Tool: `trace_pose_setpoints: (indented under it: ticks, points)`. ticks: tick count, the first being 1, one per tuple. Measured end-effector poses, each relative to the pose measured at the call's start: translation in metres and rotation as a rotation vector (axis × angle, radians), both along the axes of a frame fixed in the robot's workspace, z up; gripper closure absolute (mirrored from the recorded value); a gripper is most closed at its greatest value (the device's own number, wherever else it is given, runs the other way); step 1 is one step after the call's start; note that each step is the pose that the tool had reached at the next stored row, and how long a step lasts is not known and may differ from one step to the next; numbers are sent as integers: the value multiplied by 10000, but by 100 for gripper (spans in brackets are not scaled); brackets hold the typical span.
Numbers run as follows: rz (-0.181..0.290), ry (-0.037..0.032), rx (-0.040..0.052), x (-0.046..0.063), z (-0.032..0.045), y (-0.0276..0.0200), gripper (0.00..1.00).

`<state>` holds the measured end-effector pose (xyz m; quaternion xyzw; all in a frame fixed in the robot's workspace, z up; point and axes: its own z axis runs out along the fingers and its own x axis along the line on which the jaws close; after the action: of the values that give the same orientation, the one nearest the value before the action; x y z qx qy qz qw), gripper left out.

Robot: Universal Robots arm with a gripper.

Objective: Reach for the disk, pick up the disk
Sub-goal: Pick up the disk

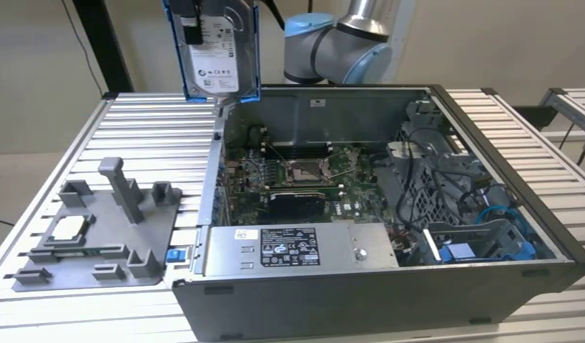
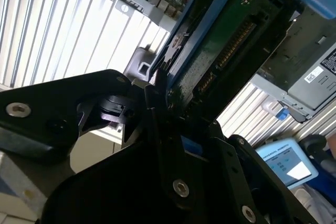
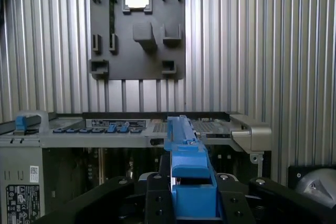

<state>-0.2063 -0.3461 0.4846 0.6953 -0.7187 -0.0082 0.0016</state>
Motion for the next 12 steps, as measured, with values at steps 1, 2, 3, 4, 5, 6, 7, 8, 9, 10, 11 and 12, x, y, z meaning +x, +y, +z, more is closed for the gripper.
trace_pose_setpoints:
  ticks: [1,2,3,4,5,6,7,8,9,10,11,12]
  points:
    - [0,0,-1,40,0,0,100]
    - [0,0,0,61,0,0,100]
    - [1,-1,0,79,-1,0,100]
    - [0,0,-1,100,0,0,100]
    - [1,0,-1,120,0,0,100]
    - [0,0,-1,140,0,0,100]
    - [0,0,-1,159,0,0,100]
    - [0,0,0,178,0,0,100]
    - [0,0,0,199,0,0,100]
    - [1,0,0,217,0,0,100]
    - [0,0,0,235,0,0,100]
    - [1,0,0,256,0,0,100]
